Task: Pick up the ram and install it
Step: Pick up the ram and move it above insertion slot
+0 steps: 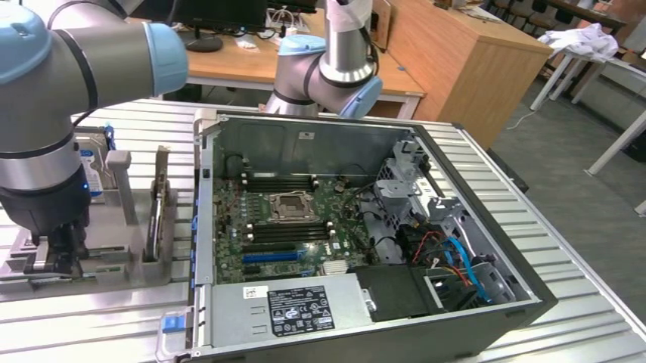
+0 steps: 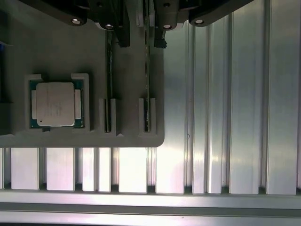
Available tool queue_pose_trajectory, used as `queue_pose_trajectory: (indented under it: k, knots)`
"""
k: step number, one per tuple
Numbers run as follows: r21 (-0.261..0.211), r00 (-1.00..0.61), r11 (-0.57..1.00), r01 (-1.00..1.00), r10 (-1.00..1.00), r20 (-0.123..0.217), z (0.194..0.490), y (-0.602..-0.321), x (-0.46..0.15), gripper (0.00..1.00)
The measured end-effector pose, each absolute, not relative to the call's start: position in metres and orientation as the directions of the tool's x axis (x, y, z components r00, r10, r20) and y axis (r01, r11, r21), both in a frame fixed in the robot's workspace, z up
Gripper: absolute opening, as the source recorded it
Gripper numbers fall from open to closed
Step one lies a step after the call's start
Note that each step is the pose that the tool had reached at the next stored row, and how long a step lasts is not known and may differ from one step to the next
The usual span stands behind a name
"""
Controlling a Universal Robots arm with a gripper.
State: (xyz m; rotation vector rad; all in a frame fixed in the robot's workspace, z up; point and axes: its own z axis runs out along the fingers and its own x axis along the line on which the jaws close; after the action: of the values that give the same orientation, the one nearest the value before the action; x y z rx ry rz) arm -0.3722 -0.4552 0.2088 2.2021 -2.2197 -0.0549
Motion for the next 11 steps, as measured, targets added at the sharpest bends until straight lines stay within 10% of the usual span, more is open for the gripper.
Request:
queue_pose_trajectory:
  k: [11]
  knots:
    - [0.035, -0.001, 0.000, -0.999, -1.000, -0.015, 0.2082, -0.4575, -0.3703, 0.35]
